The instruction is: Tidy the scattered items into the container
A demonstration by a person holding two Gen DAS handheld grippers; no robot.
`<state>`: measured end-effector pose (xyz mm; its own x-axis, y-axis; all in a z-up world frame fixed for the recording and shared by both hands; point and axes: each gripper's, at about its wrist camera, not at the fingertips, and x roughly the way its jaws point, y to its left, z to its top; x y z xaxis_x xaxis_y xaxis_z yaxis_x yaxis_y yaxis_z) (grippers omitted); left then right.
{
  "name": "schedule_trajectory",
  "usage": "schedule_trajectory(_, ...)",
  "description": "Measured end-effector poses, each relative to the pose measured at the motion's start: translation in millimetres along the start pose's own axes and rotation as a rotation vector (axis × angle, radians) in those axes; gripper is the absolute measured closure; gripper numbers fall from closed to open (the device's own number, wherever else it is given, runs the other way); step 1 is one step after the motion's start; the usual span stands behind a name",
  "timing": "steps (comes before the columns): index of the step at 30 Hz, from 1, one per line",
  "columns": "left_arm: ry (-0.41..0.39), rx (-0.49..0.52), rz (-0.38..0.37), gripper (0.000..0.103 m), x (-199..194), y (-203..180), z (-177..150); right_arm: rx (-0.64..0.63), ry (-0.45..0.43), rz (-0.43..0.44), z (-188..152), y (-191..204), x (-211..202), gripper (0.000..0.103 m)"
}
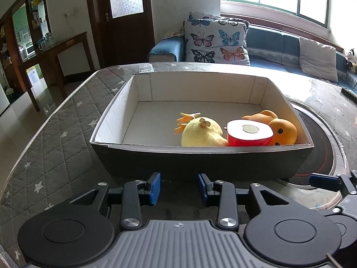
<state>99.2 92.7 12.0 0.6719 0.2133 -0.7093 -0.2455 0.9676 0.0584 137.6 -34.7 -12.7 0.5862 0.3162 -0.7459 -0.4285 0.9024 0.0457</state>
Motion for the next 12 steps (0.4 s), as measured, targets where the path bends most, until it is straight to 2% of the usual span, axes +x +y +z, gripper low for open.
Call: schedule_trajectory(12, 0.01, 0.002, -0.004, 0.066, 5.4, -1.1, 0.2, 0.003, 0.012, 0.006, 0.0, -1.4, 2.7, 0.0)
